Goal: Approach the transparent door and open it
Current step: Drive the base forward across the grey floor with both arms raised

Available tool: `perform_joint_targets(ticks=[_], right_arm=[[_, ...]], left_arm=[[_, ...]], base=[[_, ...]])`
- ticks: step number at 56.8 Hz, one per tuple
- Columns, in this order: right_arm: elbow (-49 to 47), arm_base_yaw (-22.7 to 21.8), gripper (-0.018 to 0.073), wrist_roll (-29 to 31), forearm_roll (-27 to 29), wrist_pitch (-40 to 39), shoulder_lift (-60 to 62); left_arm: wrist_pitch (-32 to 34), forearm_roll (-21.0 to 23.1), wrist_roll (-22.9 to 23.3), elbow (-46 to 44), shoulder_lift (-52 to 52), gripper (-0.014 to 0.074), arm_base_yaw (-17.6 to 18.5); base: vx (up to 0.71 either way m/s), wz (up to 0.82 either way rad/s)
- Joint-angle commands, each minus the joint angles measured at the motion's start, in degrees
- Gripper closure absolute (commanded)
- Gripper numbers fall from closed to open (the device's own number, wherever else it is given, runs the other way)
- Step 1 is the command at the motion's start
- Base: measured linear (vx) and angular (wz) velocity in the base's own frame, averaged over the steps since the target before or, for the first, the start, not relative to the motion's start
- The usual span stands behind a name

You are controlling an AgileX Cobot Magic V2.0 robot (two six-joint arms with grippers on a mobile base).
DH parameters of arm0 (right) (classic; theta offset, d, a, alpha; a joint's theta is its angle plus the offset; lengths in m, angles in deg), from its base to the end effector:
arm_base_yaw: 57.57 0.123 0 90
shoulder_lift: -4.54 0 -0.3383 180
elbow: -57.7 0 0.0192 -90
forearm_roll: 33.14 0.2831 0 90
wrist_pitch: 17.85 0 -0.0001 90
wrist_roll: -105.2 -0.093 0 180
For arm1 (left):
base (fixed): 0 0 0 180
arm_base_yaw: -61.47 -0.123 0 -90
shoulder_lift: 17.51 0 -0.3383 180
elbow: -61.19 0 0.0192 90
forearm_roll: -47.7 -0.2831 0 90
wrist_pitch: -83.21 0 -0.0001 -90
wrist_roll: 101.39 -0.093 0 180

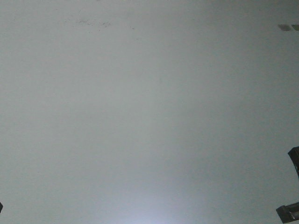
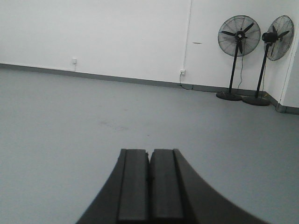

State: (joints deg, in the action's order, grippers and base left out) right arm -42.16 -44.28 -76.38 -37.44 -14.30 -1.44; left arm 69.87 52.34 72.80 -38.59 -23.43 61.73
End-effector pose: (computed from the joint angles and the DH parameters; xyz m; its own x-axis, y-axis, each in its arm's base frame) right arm 0.0368 0.0082 0.1970 0.0164 -0.0447 -0.9989 -0.2248 0.9732 -0.0473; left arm 0.0364 -0.0019 0.1808 -0.1634 0.0233 -0.9863 0.0266 0.9995 0.0192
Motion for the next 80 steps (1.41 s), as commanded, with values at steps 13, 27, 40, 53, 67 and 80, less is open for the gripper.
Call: perform_joint_targets(ticks=[13, 27, 40, 53, 67, 80], right_arm=[[0.20, -0.15, 0.0561, 0.54, -0.02, -4.60, 0.31], [0.20, -0.15, 0.0561, 0.54, -0.02, -4.60, 0.31], [0.20, -0.15, 0.0561, 0.54, -0.02, -4.60, 0.31], [0.20, -0.15, 0.0561, 0.54, -0.02, -4.60, 0.31], [0.20, -0.15, 0.0561, 0.54, -0.02, -4.60, 0.31], [0.20, -0.15, 0.0561, 0.54, -0.02, -4.60, 0.31]], left_arm=[[4.51, 0.18, 0.35, 0.55, 0.83, 0.0594, 0.36], [4.51, 0.18, 0.35, 0.55, 0.83, 0.0594, 0.36], [4.51, 0.18, 0.35, 0.55, 0.83, 0.0594, 0.36], [4.51, 0.18, 0.35, 0.55, 0.83, 0.0594, 0.36], [4.51, 0.18, 0.35, 0.55, 0.83, 0.0594, 0.36], [4.51, 0.18, 0.35, 0.55, 0.83, 0.0594, 0.36]], base=[[0.00, 0.00], [0.00, 0.00], [0.00, -0.01], [0.03, 0.00], [0.09, -0.05], [0.16, -0.24]])
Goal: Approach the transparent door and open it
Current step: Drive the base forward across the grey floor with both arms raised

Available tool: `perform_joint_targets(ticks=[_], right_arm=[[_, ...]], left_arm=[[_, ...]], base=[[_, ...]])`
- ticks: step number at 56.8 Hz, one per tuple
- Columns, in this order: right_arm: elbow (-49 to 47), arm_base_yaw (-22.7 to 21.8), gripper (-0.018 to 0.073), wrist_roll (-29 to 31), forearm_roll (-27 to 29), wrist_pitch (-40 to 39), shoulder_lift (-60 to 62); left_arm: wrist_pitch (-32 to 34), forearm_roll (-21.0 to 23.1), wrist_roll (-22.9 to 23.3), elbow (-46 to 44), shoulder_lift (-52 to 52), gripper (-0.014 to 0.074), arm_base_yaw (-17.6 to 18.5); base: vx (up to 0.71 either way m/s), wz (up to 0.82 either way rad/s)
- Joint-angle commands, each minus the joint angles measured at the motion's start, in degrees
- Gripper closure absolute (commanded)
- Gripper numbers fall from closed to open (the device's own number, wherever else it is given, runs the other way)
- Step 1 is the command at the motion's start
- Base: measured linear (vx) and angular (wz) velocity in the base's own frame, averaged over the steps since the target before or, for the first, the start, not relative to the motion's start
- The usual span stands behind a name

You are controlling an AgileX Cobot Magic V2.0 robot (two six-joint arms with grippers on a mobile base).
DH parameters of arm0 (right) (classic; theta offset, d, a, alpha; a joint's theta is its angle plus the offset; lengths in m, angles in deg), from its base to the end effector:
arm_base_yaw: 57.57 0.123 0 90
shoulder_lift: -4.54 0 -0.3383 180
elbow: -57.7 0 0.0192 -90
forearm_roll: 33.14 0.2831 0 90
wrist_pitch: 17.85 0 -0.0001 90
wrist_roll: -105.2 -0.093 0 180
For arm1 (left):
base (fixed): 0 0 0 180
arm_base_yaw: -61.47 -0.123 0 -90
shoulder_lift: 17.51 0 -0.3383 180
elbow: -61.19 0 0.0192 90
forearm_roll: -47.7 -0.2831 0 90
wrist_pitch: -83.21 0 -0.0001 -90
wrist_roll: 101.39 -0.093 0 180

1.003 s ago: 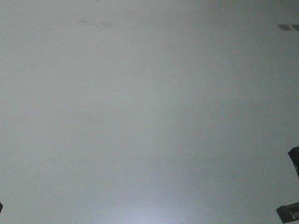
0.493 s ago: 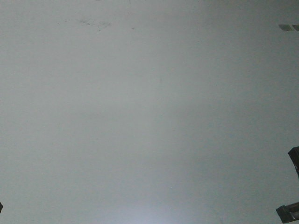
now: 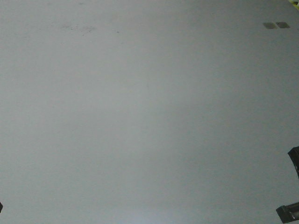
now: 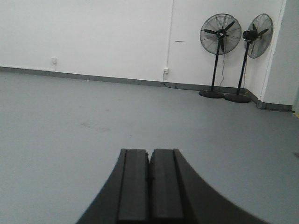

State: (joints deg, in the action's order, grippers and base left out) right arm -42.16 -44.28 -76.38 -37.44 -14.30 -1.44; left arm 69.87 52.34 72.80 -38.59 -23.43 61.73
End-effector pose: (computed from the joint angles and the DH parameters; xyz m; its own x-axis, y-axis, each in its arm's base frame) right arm 0.0368 0.0082 0.1970 0.0164 -0.0447 -0.9989 -0.2248 0.9732 -0.0473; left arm 0.0364 -0.0019 0.1808 -0.1634 0.0233 -0.9863 0.0266 0.9995 0.0192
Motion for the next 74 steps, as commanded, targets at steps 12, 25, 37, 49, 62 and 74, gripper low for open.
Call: perform_joint_targets(ticks=[12, 25, 37, 49, 62, 74], right_arm=[[0.20, -0.15, 0.0561, 0.54, -0.02, -4.60, 0.31], [0.20, -0.15, 0.0561, 0.54, -0.02, -4.60, 0.31], [0.20, -0.15, 0.0561, 0.54, -0.02, -4.60, 0.31], [0.20, -0.15, 0.0561, 0.54, -0.02, -4.60, 0.31], [0.20, -0.15, 0.0561, 0.54, -0.02, -4.60, 0.31], [0.20, -0.15, 0.0561, 0.54, -0.02, -4.60, 0.31]], left_arm=[[4.51, 0.18, 0.35, 0.55, 0.83, 0.0594, 0.36], [4.51, 0.18, 0.35, 0.55, 0.83, 0.0594, 0.36], [4.51, 0.18, 0.35, 0.55, 0.83, 0.0594, 0.36], [4.51, 0.18, 0.35, 0.55, 0.83, 0.0594, 0.36], [4.51, 0.18, 0.35, 0.55, 0.83, 0.0594, 0.36], [4.51, 0.18, 0.35, 0.55, 0.83, 0.0594, 0.36]], base=[[0.24, -0.29], [0.30, -0.14], [0.31, 0.07], [0.34, 0.33], [0.38, 0.50], [0.42, 0.49]])
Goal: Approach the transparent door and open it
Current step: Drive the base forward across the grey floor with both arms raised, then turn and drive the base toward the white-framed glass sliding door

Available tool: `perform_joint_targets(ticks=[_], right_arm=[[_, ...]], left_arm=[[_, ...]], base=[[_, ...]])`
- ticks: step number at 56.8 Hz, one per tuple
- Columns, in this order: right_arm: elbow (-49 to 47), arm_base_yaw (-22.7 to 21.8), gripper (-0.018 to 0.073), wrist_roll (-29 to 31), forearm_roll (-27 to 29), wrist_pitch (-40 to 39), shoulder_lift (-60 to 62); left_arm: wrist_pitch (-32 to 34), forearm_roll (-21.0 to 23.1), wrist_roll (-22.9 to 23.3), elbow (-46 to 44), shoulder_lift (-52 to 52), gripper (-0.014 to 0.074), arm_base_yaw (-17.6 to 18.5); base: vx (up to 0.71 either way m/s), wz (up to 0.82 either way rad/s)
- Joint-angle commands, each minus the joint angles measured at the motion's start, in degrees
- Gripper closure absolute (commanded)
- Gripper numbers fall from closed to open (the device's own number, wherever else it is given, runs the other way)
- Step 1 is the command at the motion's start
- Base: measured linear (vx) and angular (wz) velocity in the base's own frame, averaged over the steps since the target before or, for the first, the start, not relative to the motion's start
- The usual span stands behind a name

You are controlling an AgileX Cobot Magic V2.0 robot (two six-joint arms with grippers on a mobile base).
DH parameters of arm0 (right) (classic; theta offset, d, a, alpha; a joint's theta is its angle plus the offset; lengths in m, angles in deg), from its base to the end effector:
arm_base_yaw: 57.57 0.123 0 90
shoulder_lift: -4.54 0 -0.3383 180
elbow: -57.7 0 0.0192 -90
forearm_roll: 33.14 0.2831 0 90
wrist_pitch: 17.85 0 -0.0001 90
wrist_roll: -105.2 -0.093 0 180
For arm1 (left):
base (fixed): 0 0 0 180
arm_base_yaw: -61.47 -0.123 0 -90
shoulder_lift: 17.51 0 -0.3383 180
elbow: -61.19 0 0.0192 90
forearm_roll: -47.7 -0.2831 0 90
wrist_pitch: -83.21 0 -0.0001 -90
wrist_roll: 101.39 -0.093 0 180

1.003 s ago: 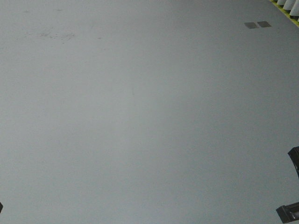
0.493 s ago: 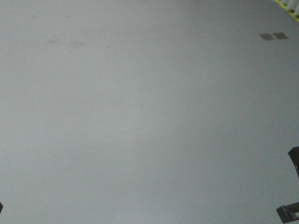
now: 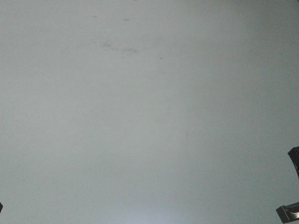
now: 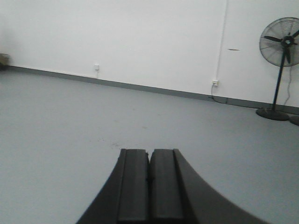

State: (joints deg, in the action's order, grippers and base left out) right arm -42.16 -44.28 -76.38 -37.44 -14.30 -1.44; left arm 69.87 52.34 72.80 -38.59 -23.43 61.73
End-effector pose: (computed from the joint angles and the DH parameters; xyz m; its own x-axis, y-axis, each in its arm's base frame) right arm 0.0368 0.0082 0.1970 0.0164 -0.0447 -0.9989 -0.2248 0.9732 -0.0473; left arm 0.0364 -0.0019 0.1808 -0.1634 0.0233 -0.9863 0.0266 0.9995 0.0192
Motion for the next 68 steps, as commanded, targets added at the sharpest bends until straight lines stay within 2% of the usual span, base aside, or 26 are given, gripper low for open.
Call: perform_joint_targets(ticks=[1, 40, 68], right_arm=[[0.20, -0.15, 0.0561, 0.54, -0.02, -4.60, 0.31], [0.20, -0.15, 0.0561, 0.54, -0.02, -4.60, 0.31], [0.20, -0.15, 0.0561, 0.54, -0.02, -4.60, 0.31]], left_arm=[[4.51, 0.18, 0.35, 0.55, 0.83, 0.0594, 0.36], [4.51, 0.18, 0.35, 0.55, 0.83, 0.0594, 0.36], [4.51, 0.18, 0.35, 0.55, 0.83, 0.0594, 0.36]], base=[[0.44, 0.43], [0.50, 0.29], [0.53, 0.44]])
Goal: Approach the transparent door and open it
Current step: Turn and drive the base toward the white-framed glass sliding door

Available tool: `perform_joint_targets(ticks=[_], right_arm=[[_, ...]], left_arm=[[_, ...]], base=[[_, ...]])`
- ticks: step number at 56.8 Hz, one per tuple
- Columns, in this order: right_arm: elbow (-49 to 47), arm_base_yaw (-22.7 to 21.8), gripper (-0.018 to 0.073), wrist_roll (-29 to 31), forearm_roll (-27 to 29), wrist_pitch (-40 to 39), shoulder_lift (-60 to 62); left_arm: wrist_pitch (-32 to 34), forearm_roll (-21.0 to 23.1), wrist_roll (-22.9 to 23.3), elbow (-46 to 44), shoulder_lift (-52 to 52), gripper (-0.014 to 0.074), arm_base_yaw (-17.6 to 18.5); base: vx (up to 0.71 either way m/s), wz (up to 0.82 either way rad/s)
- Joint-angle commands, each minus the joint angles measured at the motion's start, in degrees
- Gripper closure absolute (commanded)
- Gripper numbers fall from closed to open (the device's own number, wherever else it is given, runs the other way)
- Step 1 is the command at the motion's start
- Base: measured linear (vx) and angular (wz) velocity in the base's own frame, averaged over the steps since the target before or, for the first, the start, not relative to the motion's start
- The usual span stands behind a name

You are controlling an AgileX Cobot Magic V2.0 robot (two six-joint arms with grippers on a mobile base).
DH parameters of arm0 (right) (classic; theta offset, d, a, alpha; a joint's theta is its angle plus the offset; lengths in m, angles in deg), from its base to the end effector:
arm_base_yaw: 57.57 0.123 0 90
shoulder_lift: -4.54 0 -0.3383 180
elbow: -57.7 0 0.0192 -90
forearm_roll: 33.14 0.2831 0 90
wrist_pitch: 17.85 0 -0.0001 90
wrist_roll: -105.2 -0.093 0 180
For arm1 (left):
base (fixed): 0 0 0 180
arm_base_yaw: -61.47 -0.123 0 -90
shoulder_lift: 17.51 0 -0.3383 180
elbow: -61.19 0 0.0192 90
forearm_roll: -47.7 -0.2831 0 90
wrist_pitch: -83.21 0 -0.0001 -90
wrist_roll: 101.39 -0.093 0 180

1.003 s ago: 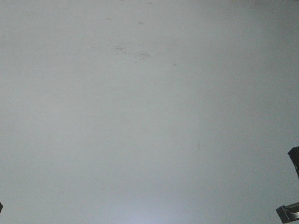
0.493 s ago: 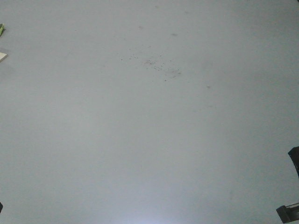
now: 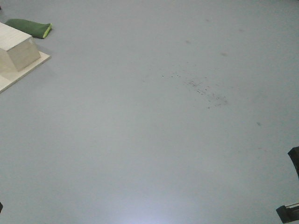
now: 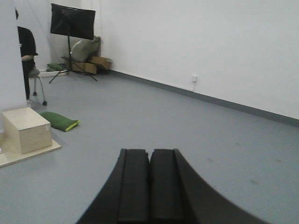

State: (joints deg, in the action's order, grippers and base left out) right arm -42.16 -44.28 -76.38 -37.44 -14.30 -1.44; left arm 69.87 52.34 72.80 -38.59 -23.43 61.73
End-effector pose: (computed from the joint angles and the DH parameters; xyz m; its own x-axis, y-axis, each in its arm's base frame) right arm 0.0368 0.0082 0.1970 0.0164 -0.0447 -0.9989 -0.2248 0.9732 -0.0473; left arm 0.0364 -0.0019 0.1808 -0.1634 0.0233 -0.9863 0.0266 0.9995 0.0192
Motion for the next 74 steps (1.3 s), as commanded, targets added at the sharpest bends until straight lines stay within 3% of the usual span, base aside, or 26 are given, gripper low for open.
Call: perform_joint_targets(ticks=[1, 74], right_arm=[[0.20, -0.15, 0.0561, 0.54, -0.02, -4.60, 0.31], [0.20, -0.15, 0.0561, 0.54, -0.02, -4.60, 0.31]], left_arm=[[4.51, 0.18, 0.35, 0.55, 0.83, 0.0594, 0.36], [4.51, 0.18, 0.35, 0.55, 0.83, 0.0594, 0.36]], base=[[0.56, 0.51], [0.55, 0.54]])
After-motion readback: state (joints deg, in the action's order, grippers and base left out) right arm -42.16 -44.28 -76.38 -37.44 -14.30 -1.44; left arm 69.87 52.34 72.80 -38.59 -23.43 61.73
